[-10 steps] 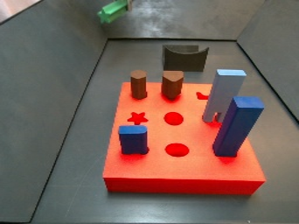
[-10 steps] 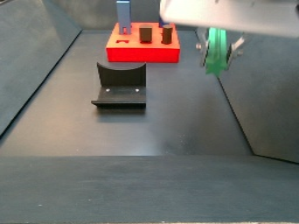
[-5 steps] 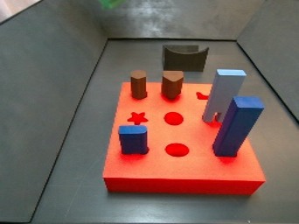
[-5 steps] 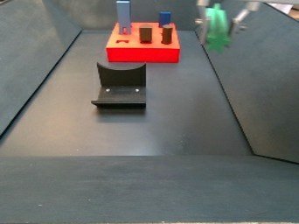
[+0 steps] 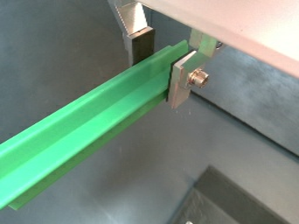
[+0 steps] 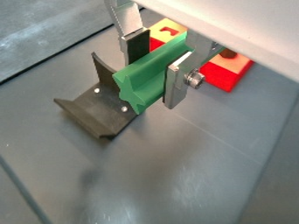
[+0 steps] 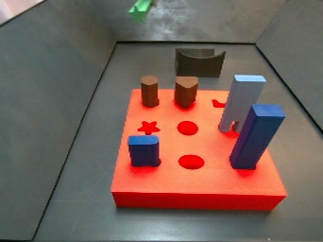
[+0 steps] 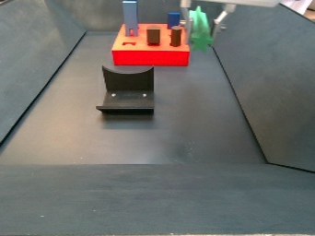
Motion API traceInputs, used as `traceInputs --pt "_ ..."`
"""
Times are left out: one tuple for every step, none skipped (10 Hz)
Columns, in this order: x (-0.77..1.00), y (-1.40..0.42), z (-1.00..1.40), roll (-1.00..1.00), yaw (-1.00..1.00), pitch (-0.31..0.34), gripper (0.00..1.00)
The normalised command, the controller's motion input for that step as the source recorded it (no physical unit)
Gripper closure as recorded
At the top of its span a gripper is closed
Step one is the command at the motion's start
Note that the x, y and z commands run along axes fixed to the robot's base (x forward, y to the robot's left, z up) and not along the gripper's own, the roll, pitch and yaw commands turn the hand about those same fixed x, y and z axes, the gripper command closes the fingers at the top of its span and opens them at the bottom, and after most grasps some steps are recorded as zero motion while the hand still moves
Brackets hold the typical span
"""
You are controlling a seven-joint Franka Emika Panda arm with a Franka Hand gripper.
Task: Pick up the star object. Move up. Place the star object on the fixture. Regrasp the star object. Move to above the board. Insert the star object.
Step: Place the star object on the fixture.
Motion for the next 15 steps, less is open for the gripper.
traceInputs --pt "1.00 -0.23 -0.11 -0.10 0.05 -0.012 1.00" --pt "1.00 -0.20 -0.11 -0.08 0.04 -0.007 1.00" --pt "1.00 -0.17 -0.10 -0.07 0.03 -0.002 1.00" --pt "1.00 -0.14 -0.09 -0.06 0.03 0.005 1.00" --pt "1.00 -0.12 -0.08 -0.05 0.03 0.016 1.00" --pt "1.00 -0.10 -0.08 -0.05 0.03 0.024 1.00" --pt "1.00 -0.09 -0.07 -0.05 0.03 0.028 1.00" --pt "1.00 -0.06 -0.06 -0.06 0.03 0.040 1.00" --pt "1.00 0.25 0.30 -1.00 0.24 0.200 1.00" --pt "1.00 0.30 0.33 -1.00 0.22 0.214 1.00" --pt "1.00 0.26 0.26 -1.00 0.17 0.230 1.00" --pt "0.97 0.16 0.11 -1.00 0.13 0.235 1.00" --pt "0.94 0.13 0.07 -1.00 0.11 0.240 1.00" --pt "0.86 0.09 0.04 -1.00 0.07 0.260 1.00" --pt "0.80 0.08 0.02 -1.00 0.03 0.276 1.00"
